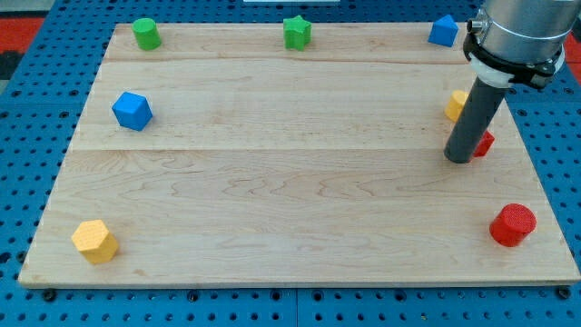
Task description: Point your arm at the yellow hexagon
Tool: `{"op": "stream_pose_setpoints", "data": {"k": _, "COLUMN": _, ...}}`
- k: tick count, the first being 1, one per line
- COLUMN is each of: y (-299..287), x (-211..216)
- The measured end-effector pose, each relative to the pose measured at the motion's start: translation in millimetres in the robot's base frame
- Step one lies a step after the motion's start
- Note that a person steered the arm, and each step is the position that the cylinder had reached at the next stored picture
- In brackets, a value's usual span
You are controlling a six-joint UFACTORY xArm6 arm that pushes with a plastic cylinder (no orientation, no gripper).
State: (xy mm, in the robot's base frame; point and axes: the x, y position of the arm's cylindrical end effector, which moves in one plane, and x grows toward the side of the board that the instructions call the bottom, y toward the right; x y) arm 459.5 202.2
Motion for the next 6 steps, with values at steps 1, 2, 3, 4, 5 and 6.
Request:
{"op": "stream_pose_setpoints", "data": {"k": 1, "y": -43, "x": 29}}
{"op": "stream_pose_setpoints", "data": {"k": 2, "y": -165, "x": 50}}
{"op": "stream_pose_setpoints", "data": {"k": 3, "y": -301, "x": 54}}
{"op": "stream_pose_setpoints", "data": {"k": 4, "y": -439, "x": 54}}
{"op": "stream_pose_setpoints", "data": {"k": 5, "y": -507, "x": 59}}
{"op": "stream_pose_setpoints", "data": {"k": 6, "y": -502, "x": 85}}
